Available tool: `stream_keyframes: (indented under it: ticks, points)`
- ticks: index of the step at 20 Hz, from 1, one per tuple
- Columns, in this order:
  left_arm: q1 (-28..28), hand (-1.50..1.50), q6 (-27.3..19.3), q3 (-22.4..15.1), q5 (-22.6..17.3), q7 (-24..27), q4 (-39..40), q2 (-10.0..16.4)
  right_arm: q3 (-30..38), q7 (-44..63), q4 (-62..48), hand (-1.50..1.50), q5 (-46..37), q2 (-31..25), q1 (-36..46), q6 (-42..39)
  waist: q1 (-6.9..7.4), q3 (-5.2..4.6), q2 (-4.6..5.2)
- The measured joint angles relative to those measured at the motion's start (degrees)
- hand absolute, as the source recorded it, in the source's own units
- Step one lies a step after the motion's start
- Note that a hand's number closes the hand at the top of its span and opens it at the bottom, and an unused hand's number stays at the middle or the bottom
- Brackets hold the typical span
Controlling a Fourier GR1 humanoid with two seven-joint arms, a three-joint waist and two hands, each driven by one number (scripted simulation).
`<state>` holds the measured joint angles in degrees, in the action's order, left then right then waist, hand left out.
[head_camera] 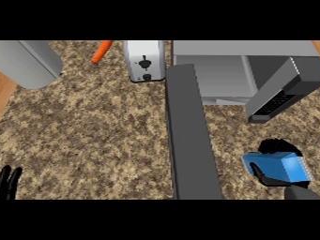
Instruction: Pick up the milk, place it into the microwave and close the microwave
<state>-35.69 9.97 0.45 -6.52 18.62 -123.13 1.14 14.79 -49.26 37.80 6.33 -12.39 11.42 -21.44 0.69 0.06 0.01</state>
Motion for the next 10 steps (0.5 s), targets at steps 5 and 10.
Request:
stream_keyframes:
  ticks: [5,10]
  points:
    - [-1.2,-1.50,0.4,0.0,-0.5,-0.2,-1.7,0.0,-2.9,1.0,0.5,1.50,-1.0,2.5,4.0,1.4,0.13,-0.01,-0.01]
    - [-3.0,-1.50,1.7,1.2,-1.1,1.1,-1.2,0.0,-6.7,5.4,10.1,1.50,-1.0,4.7,1.5,1.7,-0.43,-0.08,-0.20]
